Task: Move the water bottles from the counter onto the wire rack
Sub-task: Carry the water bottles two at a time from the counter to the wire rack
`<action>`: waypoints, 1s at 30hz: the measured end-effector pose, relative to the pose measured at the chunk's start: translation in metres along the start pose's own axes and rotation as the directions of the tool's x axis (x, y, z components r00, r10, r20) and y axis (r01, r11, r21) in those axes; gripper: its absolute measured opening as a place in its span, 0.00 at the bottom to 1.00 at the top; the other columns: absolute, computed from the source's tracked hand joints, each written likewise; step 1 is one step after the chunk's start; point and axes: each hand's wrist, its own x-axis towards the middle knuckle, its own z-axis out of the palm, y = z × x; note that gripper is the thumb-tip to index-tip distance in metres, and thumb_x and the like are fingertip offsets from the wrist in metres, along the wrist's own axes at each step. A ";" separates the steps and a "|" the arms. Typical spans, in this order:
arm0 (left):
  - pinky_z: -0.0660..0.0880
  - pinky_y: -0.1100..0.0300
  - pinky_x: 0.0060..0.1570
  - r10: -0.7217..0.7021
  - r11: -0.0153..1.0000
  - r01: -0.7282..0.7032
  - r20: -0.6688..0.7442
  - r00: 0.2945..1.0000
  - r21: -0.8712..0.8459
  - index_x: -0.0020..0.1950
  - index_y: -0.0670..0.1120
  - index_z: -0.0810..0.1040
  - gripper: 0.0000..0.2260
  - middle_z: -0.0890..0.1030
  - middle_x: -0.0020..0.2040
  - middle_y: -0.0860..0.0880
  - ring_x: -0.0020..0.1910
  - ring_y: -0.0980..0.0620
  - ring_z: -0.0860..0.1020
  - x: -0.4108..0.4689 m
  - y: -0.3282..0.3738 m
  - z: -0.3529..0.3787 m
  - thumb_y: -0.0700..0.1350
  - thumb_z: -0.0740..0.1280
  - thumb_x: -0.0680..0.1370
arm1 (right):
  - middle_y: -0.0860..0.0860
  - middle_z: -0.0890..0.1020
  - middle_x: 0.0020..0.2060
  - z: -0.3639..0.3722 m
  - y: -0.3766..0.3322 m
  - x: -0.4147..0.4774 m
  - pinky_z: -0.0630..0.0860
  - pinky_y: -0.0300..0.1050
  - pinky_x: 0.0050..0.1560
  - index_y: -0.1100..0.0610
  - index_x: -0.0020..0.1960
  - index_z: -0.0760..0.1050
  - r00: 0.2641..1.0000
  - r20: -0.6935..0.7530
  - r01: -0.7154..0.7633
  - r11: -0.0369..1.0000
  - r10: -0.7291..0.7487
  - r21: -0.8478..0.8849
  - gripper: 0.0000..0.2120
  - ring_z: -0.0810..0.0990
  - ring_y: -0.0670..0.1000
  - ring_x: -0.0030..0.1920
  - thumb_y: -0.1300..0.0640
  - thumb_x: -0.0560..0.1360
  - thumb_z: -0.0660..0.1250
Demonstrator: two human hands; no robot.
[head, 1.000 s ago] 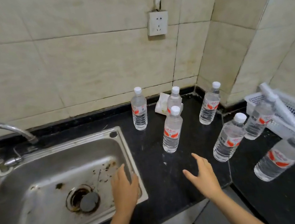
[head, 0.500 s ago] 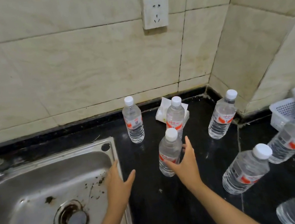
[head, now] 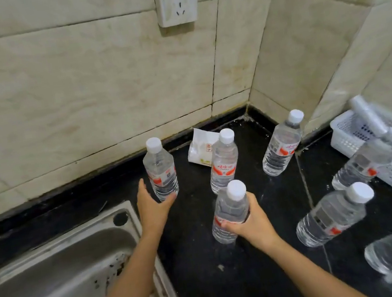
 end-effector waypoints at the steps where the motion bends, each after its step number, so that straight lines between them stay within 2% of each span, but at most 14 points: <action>1: 0.63 0.43 0.69 0.018 1.000 -0.018 0.010 1.000 0.005 0.74 0.45 0.52 0.44 0.61 0.74 0.42 0.71 0.43 0.63 0.010 0.002 -0.001 0.44 0.75 0.66 | 0.44 0.77 0.52 0.001 0.000 0.000 0.75 0.42 0.54 0.45 0.56 0.64 1.000 -0.008 -0.002 1.000 0.002 0.001 0.33 0.78 0.46 0.53 0.61 0.60 0.79; 4: 0.64 0.41 0.68 0.062 0.998 -0.059 0.065 0.996 -0.038 0.74 0.50 0.52 0.45 0.64 0.72 0.43 0.70 0.43 0.64 0.038 0.004 -0.002 0.44 0.76 0.64 | 0.42 0.76 0.50 0.002 0.000 -0.003 0.74 0.37 0.51 0.44 0.54 0.64 0.999 -0.041 -0.003 1.000 0.003 -0.002 0.32 0.78 0.43 0.51 0.62 0.61 0.78; 7: 0.67 0.45 0.66 0.093 0.988 -0.071 0.154 0.984 -0.138 0.73 0.50 0.55 0.43 0.68 0.69 0.43 0.66 0.44 0.69 0.052 0.008 0.000 0.41 0.76 0.64 | 0.45 0.78 0.52 0.005 0.000 -0.007 0.77 0.46 0.56 0.42 0.54 0.65 0.996 -0.086 -0.020 1.000 0.019 -0.010 0.32 0.79 0.48 0.54 0.56 0.57 0.79; 9: 0.69 0.50 0.63 0.080 0.986 -0.056 0.151 0.985 -0.159 0.69 0.45 0.61 0.36 0.71 0.66 0.43 0.63 0.44 0.72 0.053 0.009 0.003 0.40 0.75 0.66 | 0.47 0.79 0.53 0.007 -0.001 -0.011 0.77 0.51 0.58 0.43 0.55 0.65 0.992 -0.127 -0.026 1.000 0.027 0.004 0.35 0.80 0.49 0.55 0.50 0.53 0.78; 11: 0.70 0.51 0.59 0.056 0.989 -0.041 0.108 0.993 -0.139 0.65 0.42 0.65 0.30 0.74 0.63 0.41 0.61 0.42 0.73 0.046 0.012 0.003 0.41 0.74 0.67 | 0.49 0.79 0.53 0.009 -0.002 -0.017 0.77 0.54 0.59 0.47 0.58 0.66 0.988 -0.152 -0.027 1.000 0.027 -0.001 0.37 0.80 0.51 0.55 0.48 0.52 0.77; 13: 0.70 0.50 0.60 0.051 0.989 -0.042 0.062 0.997 -0.145 0.64 0.41 0.66 0.28 0.75 0.62 0.40 0.60 0.41 0.74 0.037 0.014 0.002 0.42 0.74 0.67 | 0.52 0.80 0.54 0.007 -0.002 -0.025 0.77 0.54 0.59 0.51 0.60 0.66 0.984 -0.179 -0.023 1.000 0.021 -0.010 0.39 0.80 0.52 0.56 0.48 0.53 0.77; 17: 0.70 0.48 0.60 0.061 0.992 -0.052 0.069 0.996 -0.115 0.63 0.40 0.68 0.29 0.75 0.61 0.39 0.59 0.39 0.74 0.006 0.011 -0.003 0.42 0.75 0.66 | 0.52 0.81 0.50 -0.007 0.007 -0.053 0.78 0.51 0.57 0.51 0.56 0.70 0.971 -0.239 -0.022 1.000 0.019 -0.012 0.31 0.81 0.52 0.53 0.52 0.55 0.77; 20: 0.72 0.46 0.56 0.105 0.994 -0.097 0.152 0.983 -0.054 0.59 0.38 0.71 0.27 0.78 0.56 0.37 0.55 0.37 0.76 -0.034 0.002 -0.004 0.42 0.77 0.64 | 0.57 0.82 0.50 -0.024 0.024 -0.085 0.78 0.58 0.56 0.58 0.56 0.71 0.948 -0.310 -0.071 0.997 0.073 0.020 0.31 0.82 0.55 0.53 0.54 0.56 0.78; 23: 0.73 0.48 0.54 0.176 0.984 -0.163 0.301 0.937 -0.067 0.57 0.40 0.72 0.26 0.78 0.53 0.40 0.52 0.40 0.77 -0.086 0.002 0.002 0.40 0.77 0.63 | 0.55 0.83 0.49 -0.045 0.039 -0.127 0.78 0.58 0.55 0.58 0.55 0.73 0.909 -0.389 -0.135 0.988 0.152 0.071 0.32 0.82 0.53 0.51 0.52 0.54 0.79; 26: 0.73 0.52 0.54 0.220 0.975 -0.177 0.463 0.859 -0.134 0.57 0.42 0.72 0.25 0.78 0.53 0.44 0.51 0.45 0.77 -0.137 0.008 0.019 0.38 0.77 0.63 | 0.49 0.81 0.48 -0.068 0.049 -0.180 0.79 0.47 0.52 0.53 0.53 0.70 0.867 -0.461 -0.169 0.982 0.190 0.086 0.29 0.81 0.47 0.49 0.55 0.56 0.79; 30: 0.74 0.53 0.54 0.262 0.965 -0.191 0.650 0.714 -0.179 0.57 0.47 0.72 0.26 0.78 0.54 0.47 0.52 0.48 0.77 -0.208 0.017 0.049 0.37 0.77 0.62 | 0.48 0.80 0.48 -0.099 0.070 -0.263 0.76 0.38 0.46 0.55 0.55 0.69 0.786 -0.571 -0.168 0.971 0.235 0.169 0.28 0.79 0.44 0.48 0.62 0.61 0.79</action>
